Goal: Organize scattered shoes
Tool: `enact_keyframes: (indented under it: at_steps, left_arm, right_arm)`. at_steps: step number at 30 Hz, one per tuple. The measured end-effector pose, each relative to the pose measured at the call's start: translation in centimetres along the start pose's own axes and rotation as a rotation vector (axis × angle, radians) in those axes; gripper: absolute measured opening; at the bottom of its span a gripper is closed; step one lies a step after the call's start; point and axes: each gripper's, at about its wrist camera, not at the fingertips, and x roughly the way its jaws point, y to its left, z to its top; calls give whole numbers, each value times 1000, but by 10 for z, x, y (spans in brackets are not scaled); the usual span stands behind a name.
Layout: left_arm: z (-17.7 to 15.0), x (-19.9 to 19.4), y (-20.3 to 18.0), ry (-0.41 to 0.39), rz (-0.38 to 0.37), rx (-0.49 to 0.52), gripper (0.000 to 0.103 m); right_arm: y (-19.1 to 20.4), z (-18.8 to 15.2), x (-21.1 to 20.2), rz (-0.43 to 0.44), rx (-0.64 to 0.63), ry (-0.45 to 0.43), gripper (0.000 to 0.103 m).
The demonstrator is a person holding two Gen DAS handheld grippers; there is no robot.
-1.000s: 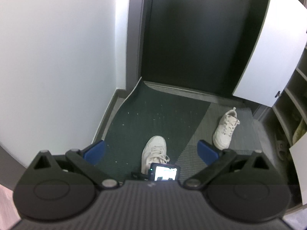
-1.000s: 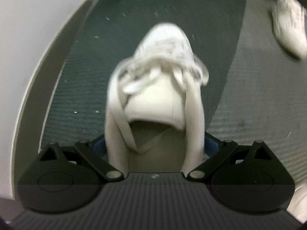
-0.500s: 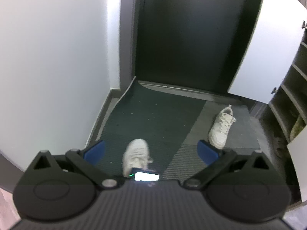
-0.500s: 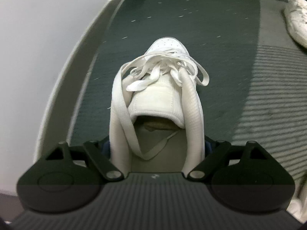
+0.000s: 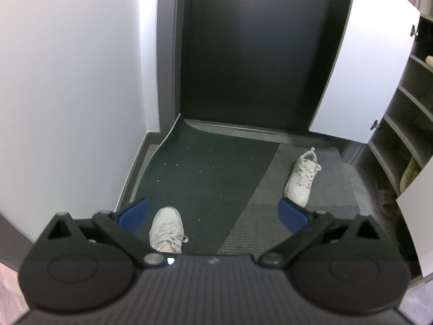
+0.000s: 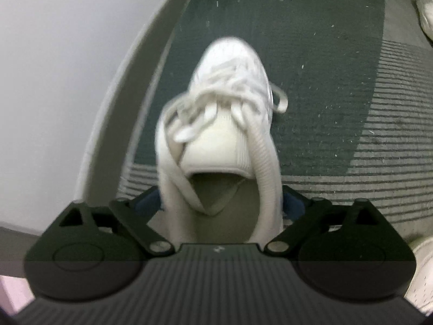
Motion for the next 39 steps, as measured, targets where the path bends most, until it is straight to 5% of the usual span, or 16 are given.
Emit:
enact_keyframes:
  at_steps: [4, 8, 12, 15, 22, 30, 34, 39]
  left_arm:
    - [0, -12, -4, -16, -26, -9, 103]
    - [-4, -23, -9, -31, -50, -8, 103]
    - [-15, -34, -23, -60, -63, 54, 103]
    - [-22, -30, -30, -21, -65, 75, 103]
    - [-27, -22, -34, 47, -112, 49, 103]
    - [-39, -4, -58, 79, -149, 169, 103]
    - [-59, 13, -88, 1, -105, 432, 103]
    - [-75, 49, -110, 74, -116, 537, 103]
  right_arm:
    - [-15, 6, -45, 67, 68, -41, 100]
    - [-30, 12, -92, 46, 112, -74, 100]
    - [-62, 18, -164, -24, 121, -117, 100]
    - [-87, 16, -219, -153, 60, -146, 100]
    - [-135, -1, -379, -291, 208, -212, 100]
    - [-128, -57, -517, -192, 284, -485, 103]
    - [-126, -96, -542, -110, 350, -638, 103]
    - [-136, -143, -553, -21, 428, -741, 103]
